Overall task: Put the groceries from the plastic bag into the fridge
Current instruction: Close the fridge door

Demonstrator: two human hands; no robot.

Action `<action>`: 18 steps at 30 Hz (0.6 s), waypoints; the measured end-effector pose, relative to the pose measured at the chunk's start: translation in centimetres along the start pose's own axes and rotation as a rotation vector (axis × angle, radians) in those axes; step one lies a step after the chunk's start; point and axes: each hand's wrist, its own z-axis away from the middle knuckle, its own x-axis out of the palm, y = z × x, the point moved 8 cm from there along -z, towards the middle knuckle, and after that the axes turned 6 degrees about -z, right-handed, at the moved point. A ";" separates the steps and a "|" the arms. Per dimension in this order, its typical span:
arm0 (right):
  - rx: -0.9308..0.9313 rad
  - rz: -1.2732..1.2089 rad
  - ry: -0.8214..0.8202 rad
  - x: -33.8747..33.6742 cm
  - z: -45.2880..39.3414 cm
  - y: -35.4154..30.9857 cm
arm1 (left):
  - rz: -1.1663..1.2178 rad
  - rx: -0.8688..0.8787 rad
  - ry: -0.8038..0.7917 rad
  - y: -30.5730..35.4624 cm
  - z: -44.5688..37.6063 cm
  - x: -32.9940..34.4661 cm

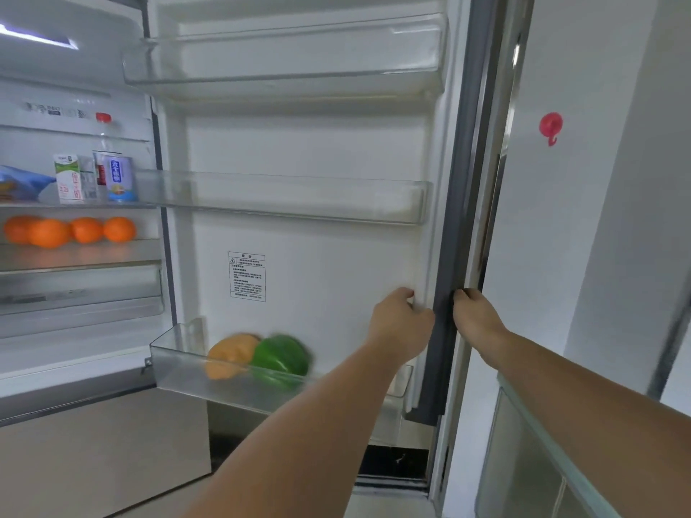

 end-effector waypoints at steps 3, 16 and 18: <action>0.019 -0.076 -0.011 0.0 -0.1 -0.2 | 0.006 -0.006 -0.011 0.1 0.3 0.4; -0.003 -0.195 -0.018 -1.4 3.0 0.0 | -0.022 -0.034 0.057 0.0 4.0 -2.1; 0.001 -0.169 -0.019 -1.4 4.4 -0.1 | -0.007 -0.027 0.037 0.1 5.5 -2.8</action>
